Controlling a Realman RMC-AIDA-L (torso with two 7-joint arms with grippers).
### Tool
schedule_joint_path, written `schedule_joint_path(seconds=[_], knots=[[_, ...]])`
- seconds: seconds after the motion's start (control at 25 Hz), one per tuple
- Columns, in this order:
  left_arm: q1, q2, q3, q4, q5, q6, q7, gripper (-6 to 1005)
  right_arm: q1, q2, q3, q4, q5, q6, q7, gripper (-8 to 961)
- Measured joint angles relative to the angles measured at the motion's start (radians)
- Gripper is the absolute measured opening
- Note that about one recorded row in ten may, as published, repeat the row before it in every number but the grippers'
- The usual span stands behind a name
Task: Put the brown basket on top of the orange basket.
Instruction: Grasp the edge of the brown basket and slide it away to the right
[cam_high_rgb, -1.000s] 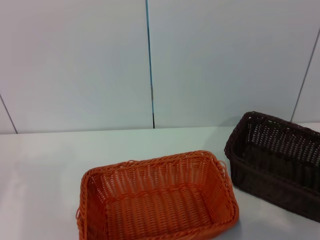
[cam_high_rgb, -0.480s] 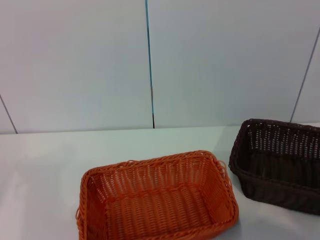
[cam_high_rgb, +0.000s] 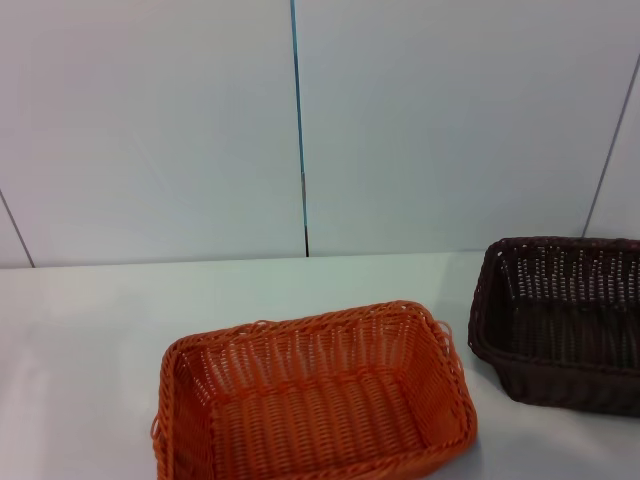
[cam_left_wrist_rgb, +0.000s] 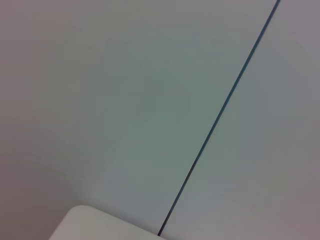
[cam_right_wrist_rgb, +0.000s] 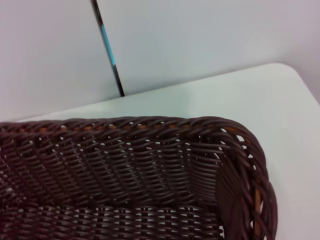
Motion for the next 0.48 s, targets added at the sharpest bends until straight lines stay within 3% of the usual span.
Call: schedule_joint_path(seconds=[0.48], knots=[[-0.004,0.003,0.0,0.0,-0.001,-0.003,0.0,889,0.005,-0.023,0.03,0.15,-0.002,-0.121,0.005,151]])
